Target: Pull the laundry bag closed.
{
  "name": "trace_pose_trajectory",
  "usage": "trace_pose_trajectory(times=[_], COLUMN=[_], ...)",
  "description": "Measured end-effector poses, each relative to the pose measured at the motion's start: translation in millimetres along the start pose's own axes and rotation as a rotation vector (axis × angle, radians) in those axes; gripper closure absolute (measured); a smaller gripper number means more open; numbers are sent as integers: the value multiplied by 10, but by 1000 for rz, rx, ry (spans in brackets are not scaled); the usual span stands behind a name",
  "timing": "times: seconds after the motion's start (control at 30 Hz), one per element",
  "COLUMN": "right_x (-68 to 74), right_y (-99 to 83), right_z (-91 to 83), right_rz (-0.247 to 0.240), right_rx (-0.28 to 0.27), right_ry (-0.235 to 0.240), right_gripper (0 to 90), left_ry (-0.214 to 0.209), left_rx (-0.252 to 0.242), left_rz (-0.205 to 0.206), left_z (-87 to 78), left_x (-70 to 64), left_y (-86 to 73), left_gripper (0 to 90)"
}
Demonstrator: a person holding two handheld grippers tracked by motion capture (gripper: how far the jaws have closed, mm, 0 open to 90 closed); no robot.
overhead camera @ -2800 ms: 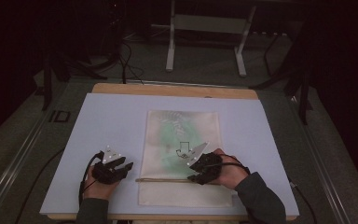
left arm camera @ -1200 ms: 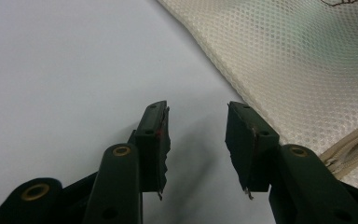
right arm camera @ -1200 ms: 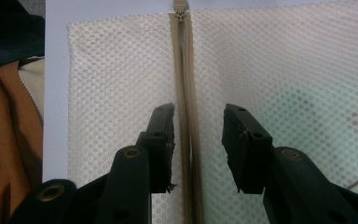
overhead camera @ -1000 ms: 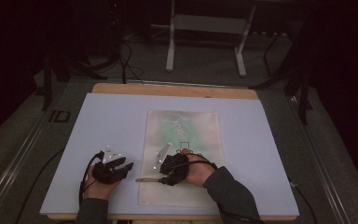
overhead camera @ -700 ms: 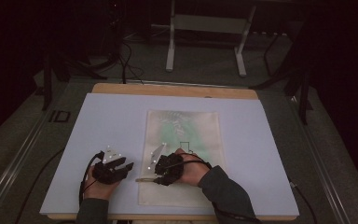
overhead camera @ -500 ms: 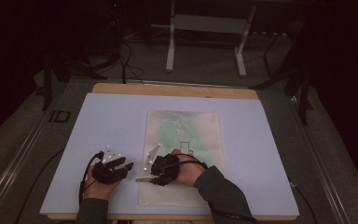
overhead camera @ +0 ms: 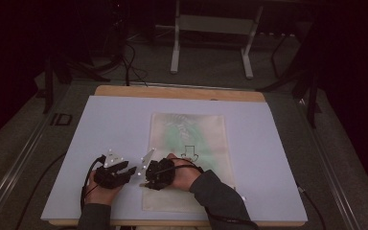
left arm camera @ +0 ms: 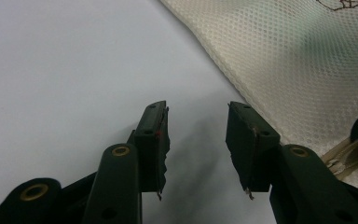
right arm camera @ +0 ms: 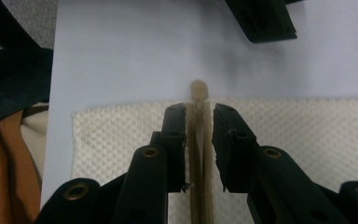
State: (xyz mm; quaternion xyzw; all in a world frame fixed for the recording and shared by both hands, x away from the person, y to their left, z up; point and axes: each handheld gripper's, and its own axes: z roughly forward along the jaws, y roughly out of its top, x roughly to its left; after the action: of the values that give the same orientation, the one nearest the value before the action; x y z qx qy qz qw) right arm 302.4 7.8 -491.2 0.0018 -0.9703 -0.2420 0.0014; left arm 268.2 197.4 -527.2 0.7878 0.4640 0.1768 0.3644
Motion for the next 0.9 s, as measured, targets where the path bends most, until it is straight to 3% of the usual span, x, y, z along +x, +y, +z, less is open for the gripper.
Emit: trace_pose_trajectory(times=[0.9], right_x=[-18], right_y=[199], right_z=[274], right_rz=[28], right_rx=[26], right_ry=[-11], right_gripper=[748], left_ry=[9], left_rx=[-12], left_rz=[-24], left_z=[-39], left_x=[45], left_y=[-22], left_gripper=[577])
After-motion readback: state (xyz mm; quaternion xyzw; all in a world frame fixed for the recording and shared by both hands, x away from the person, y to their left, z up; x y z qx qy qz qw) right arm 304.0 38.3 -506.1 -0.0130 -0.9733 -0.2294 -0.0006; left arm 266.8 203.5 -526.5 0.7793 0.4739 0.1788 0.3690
